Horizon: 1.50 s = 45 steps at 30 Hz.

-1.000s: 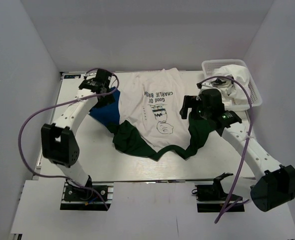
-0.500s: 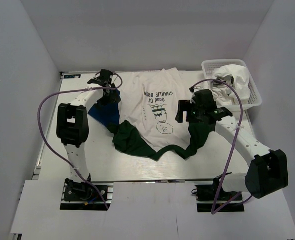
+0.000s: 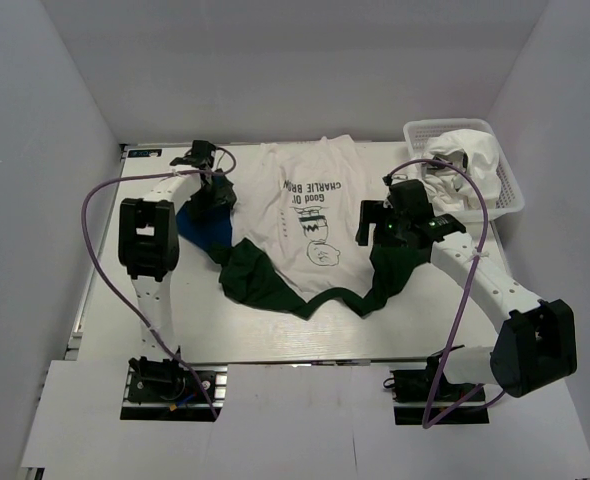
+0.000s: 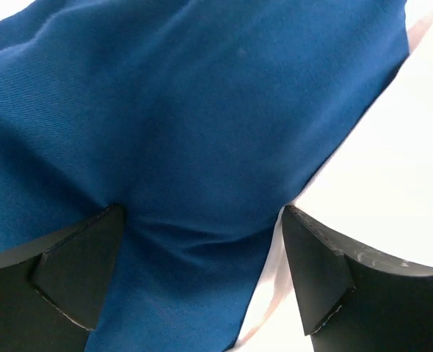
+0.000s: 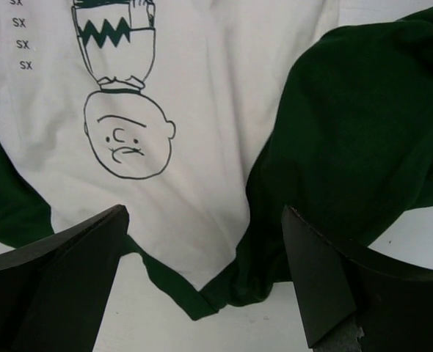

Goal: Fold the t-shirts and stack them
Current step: Flatten out the tshirt

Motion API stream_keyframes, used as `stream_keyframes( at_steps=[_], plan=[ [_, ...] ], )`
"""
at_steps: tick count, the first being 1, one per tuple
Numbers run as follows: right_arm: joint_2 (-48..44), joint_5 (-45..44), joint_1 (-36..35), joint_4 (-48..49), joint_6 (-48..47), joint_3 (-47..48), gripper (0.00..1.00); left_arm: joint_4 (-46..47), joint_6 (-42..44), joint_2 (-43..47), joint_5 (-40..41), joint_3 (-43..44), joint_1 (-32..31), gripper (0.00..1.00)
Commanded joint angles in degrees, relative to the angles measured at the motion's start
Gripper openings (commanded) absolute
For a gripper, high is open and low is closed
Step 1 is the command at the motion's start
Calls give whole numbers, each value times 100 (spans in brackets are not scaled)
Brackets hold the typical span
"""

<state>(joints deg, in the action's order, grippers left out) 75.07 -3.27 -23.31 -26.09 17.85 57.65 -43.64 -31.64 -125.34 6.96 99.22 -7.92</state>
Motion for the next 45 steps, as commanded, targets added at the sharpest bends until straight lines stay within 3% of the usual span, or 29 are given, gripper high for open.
stream_keyframes(
  at_steps=[1,7,14,19,21,27,35,39,40,43,44,45],
  plan=[
    [-115,-86,19,-11,35,256,90,-207,-167,-26,340,-263,458,99],
    [-89,-139,2,7,-27,282,90,-207,-334,-121,402,-220,958,99],
    [138,131,-59,523,-210,115,90,-742,-475,-720,622,1186,1381,99],
    [1656,599,-516,939,-334,1115,90,-664,-264,-799,622,1223,1381,99],
    [2498,512,-839,834,-474,1992,90,-664,-264,-730,622,1039,1381,99],
    [3908,-639,-1333,693,-1036,3348,90,-549,-263,-606,569,793,1434,99],
    [4666,-1017,-1711,807,-1337,3299,90,-567,-264,-659,464,906,1434,99],
    [4754,-1158,-1729,527,-1231,3130,71,-567,-317,-659,464,906,1487,99],
    [4754,-1237,-1730,465,-1083,3095,61,-567,-317,-606,464,906,1539,99],
    [4623,-1641,-1730,271,-810,2649,12,-567,-317,-553,411,853,1539,99],
    [4492,-1755,-1721,245,-739,2585,0,-515,-317,-501,411,793,1539,99],
    [4316,-2130,-1729,1,-521,2515,0,-514,-317,-500,411,792,1539,99]
  ],
)
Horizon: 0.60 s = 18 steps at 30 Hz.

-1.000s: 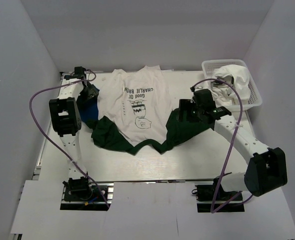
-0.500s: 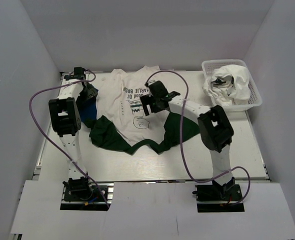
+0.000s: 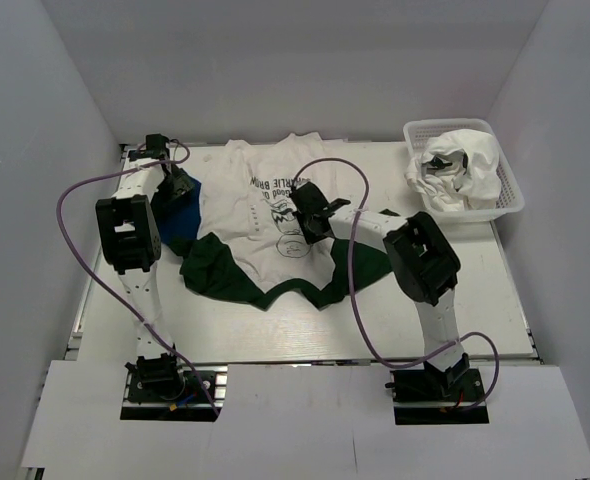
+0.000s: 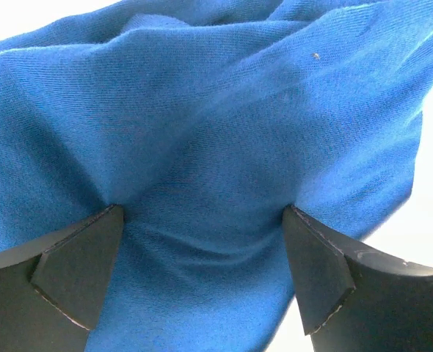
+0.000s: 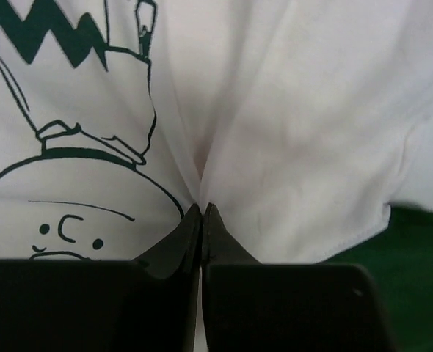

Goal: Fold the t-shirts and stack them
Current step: Flatten out the tshirt

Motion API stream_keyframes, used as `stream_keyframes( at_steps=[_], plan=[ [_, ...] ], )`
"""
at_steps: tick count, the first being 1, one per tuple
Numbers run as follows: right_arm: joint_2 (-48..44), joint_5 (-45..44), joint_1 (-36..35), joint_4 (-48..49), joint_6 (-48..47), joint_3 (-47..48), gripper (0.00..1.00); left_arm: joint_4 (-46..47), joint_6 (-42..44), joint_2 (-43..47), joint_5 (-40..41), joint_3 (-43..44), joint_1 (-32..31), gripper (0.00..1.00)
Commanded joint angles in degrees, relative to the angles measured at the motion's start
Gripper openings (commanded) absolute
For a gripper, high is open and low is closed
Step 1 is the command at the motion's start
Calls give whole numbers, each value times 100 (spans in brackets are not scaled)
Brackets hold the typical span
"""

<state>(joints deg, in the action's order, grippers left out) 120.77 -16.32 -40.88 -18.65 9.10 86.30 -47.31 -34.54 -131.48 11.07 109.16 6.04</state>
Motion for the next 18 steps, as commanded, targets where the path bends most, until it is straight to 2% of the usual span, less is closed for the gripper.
stream_keyframes(
  at_steps=[1,6,9,11,12,13,18],
  plan=[
    [-378,-916,36,-806,512,-612,0,-147,-26,166,0,-203,143,99],
    [-2126,-1495,80,-1131,1259,-1677,0,-94,-26,167,0,-203,195,99],
    [-2960,-2094,133,-1946,1961,-2108,0,-94,-26,114,0,-150,195,99],
    [-3340,-2227,168,-2202,1999,-2293,3,-94,-26,114,0,-150,195,99],
    [-3593,-2227,168,-2256,1860,-2328,63,-94,-26,114,0,-150,195,99],
    [-3648,-1931,142,-2274,1771,-2268,90,-94,-26,114,0,-98,195,99],
    [-3692,-998,116,-2038,1165,-1557,90,-243,-237,-105,0,384,195,99]
  ],
)
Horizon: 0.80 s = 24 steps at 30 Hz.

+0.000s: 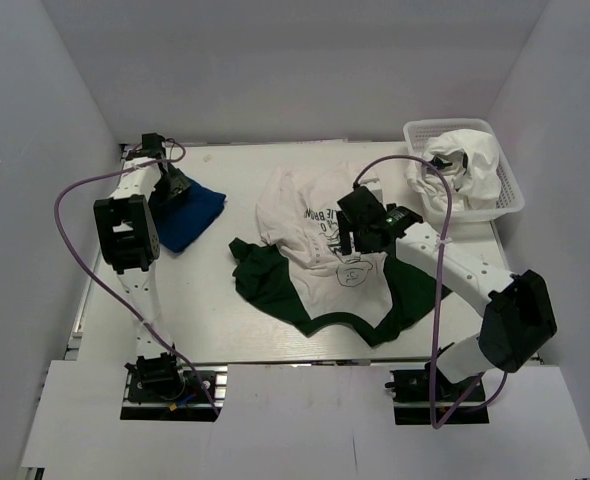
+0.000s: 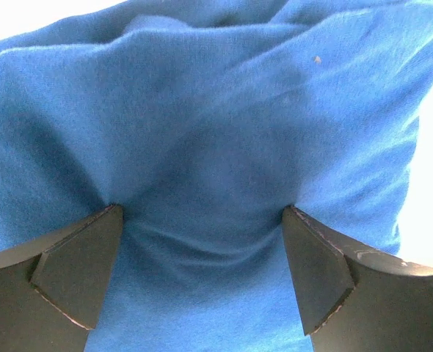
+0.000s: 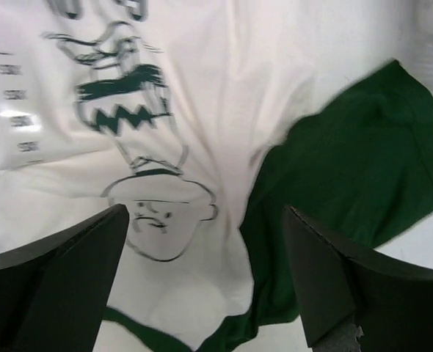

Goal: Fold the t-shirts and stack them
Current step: Flatten out the tshirt

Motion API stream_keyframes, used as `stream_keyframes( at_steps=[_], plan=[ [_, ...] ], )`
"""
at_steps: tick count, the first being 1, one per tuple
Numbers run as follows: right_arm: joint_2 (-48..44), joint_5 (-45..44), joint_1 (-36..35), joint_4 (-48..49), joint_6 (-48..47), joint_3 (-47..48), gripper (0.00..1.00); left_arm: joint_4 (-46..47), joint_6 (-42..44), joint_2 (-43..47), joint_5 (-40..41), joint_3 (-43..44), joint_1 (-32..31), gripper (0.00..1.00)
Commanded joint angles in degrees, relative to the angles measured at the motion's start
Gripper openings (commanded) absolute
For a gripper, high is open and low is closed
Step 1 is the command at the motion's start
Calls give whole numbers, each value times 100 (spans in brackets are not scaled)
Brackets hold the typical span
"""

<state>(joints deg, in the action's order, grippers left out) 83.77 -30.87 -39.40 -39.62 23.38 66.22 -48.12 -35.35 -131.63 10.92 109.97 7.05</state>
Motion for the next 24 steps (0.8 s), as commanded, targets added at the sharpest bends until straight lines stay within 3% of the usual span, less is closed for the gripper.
stream_keyframes(
  at_steps=[1,8,17,20,24],
  plan=[
    [-18,686,-33,242,-324,602,90,-224,-374,-169,103,436,95,99],
    [-642,1092,11,1579,-887,647,90,-786,-1324,-1048,174,1947,262,99],
    [-634,917,11,1756,-870,568,90,259,-1668,-1172,-116,2010,429,99],
    [-616,820,20,1896,-879,533,90,337,-2026,-1382,174,2203,482,99],
    [-528,846,28,1896,-879,621,90,672,-2492,-1531,-238,2204,613,99]
  ],
)
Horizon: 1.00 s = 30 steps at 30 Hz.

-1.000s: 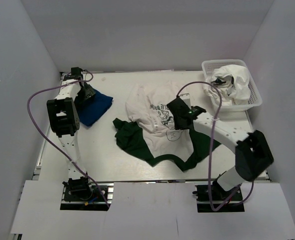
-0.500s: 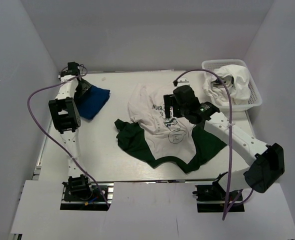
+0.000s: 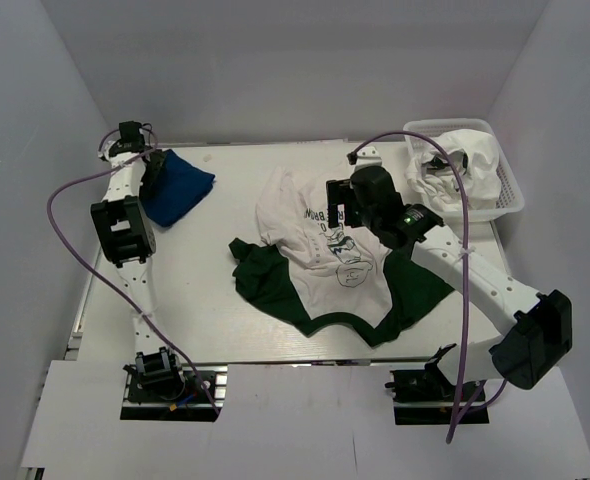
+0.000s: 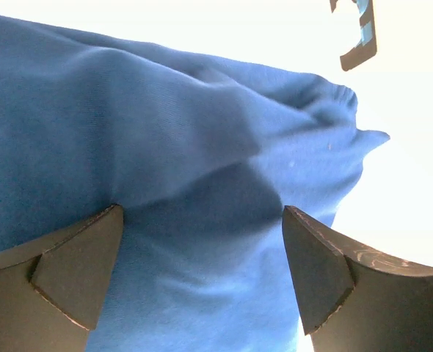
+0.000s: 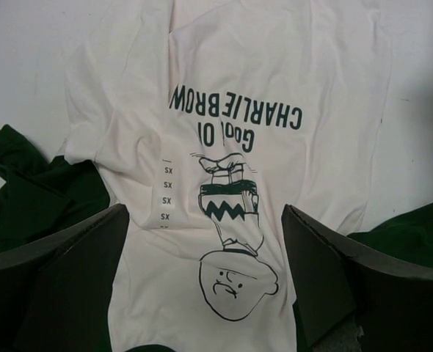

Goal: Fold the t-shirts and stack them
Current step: Flatten out the tshirt

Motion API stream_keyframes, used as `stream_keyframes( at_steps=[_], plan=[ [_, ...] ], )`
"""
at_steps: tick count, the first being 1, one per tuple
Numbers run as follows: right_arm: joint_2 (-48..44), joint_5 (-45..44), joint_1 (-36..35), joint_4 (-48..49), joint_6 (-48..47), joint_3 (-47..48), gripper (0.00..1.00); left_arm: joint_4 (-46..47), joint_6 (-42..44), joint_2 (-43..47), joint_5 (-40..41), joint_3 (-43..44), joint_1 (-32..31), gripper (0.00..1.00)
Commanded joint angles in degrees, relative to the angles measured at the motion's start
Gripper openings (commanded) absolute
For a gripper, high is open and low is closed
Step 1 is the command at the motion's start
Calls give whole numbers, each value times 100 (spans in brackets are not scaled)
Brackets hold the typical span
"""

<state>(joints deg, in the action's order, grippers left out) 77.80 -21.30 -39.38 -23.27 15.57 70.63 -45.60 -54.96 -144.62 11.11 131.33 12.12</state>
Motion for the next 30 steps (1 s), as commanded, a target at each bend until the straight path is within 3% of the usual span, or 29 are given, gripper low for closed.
stream_keyframes(
  at_steps=[1,5,13,17,22,24,25,28,30],
  plan=[
    [86,-103,18,244,-107,223,90,499,-533,-234,-363,68,106,99],
    [192,-138,26,138,-125,364,90,737,-411,-208,-848,16,106,99],
    [218,99,18,138,-160,276,90,975,1284,1986,-401,-1530,-96,99],
    [174,222,18,226,-160,74,90,835,1646,2691,-250,-2285,-96,100],
    [43,179,26,156,-72,-32,90,579,2041,2650,-83,-2586,-228,100],
    [-19,161,26,173,-63,-154,90,631,2908,2457,-371,-2437,-280,100],
    [-71,118,18,165,-54,-181,90,762,3356,2169,-991,-2315,-280,100],
    [-107,56,17,103,-125,-234,90,424,5070,1667,-1820,-1499,-499,100],
    [-98,-66,18,-10,-160,-234,90,342,6026,1436,-1876,-1057,-736,100]
  ],
)
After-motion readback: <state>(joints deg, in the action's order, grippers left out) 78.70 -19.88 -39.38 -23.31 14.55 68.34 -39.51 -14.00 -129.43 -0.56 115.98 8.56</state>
